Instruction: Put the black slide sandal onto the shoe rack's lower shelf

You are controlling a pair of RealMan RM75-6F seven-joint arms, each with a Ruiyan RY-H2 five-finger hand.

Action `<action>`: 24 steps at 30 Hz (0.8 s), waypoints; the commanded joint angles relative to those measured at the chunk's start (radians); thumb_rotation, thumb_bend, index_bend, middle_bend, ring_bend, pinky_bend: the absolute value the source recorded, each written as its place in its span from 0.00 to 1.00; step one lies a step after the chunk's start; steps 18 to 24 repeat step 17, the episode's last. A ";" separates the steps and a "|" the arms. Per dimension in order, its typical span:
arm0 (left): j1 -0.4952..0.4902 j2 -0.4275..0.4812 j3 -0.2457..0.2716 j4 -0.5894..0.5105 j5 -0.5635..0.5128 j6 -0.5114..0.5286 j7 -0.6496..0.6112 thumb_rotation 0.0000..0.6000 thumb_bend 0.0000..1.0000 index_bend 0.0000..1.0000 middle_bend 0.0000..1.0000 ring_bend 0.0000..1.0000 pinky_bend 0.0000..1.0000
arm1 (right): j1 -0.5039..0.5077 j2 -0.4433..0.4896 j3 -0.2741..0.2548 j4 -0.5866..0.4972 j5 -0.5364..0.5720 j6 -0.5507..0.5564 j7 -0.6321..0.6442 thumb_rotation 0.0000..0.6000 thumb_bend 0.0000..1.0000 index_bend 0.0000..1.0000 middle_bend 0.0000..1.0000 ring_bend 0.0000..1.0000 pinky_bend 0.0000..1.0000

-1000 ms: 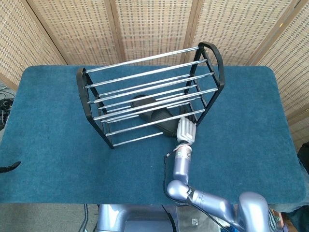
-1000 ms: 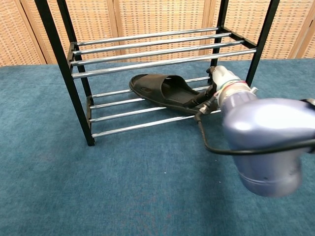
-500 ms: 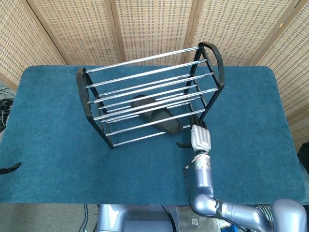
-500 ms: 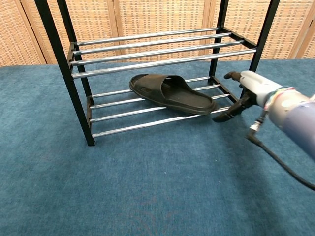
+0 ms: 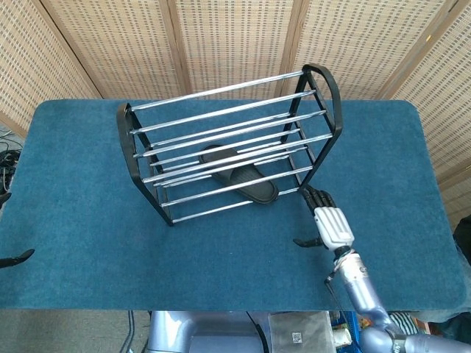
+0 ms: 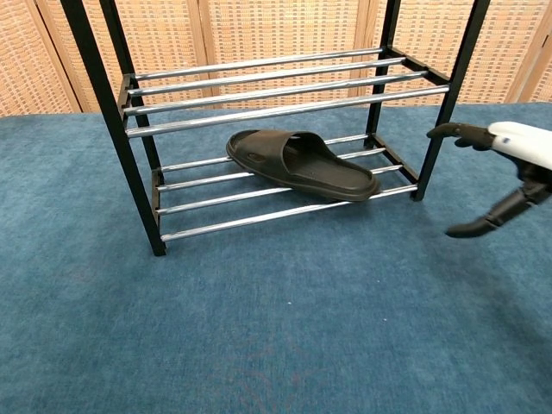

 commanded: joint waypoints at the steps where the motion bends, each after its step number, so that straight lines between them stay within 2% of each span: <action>1: 0.002 -0.005 0.003 -0.005 0.004 0.006 0.016 1.00 0.13 0.00 0.00 0.00 0.00 | -0.041 0.152 -0.125 0.087 -0.243 -0.034 0.194 1.00 0.00 0.03 0.00 0.00 0.00; 3: 0.003 -0.011 0.005 -0.007 0.007 0.012 0.031 1.00 0.13 0.00 0.00 0.00 0.00 | -0.045 0.189 -0.163 0.148 -0.339 -0.008 0.267 1.00 0.00 0.03 0.00 0.00 0.00; 6: 0.005 -0.023 0.007 -0.007 0.015 0.023 0.054 1.00 0.13 0.00 0.00 0.00 0.00 | -0.053 0.229 -0.203 0.247 -0.451 0.056 0.305 1.00 0.00 0.07 0.02 0.00 0.00; 9: 0.010 -0.039 0.011 -0.001 0.023 0.038 0.077 1.00 0.13 0.00 0.00 0.00 0.00 | -0.074 0.240 -0.219 0.350 -0.540 0.169 0.319 1.00 0.00 0.09 0.08 0.00 0.00; 11: 0.015 -0.048 0.016 0.003 0.029 0.047 0.087 1.00 0.13 0.00 0.00 0.00 0.00 | -0.096 0.235 -0.219 0.420 -0.576 0.249 0.306 1.00 0.00 0.09 0.07 0.00 0.00; 14: 0.026 -0.061 0.022 0.012 0.037 0.064 0.095 1.00 0.13 0.00 0.00 0.00 0.00 | -0.139 0.228 -0.214 0.477 -0.576 0.332 0.285 1.00 0.00 0.09 0.01 0.00 0.00; 17: 0.037 -0.073 0.023 0.021 0.048 0.090 0.092 1.00 0.13 0.00 0.00 0.00 0.00 | -0.193 0.225 -0.195 0.462 -0.527 0.399 0.293 1.00 0.00 0.06 0.00 0.00 0.00; 24: 0.037 -0.073 0.023 0.021 0.048 0.090 0.092 1.00 0.13 0.00 0.00 0.00 0.00 | -0.193 0.225 -0.195 0.462 -0.527 0.399 0.293 1.00 0.00 0.06 0.00 0.00 0.00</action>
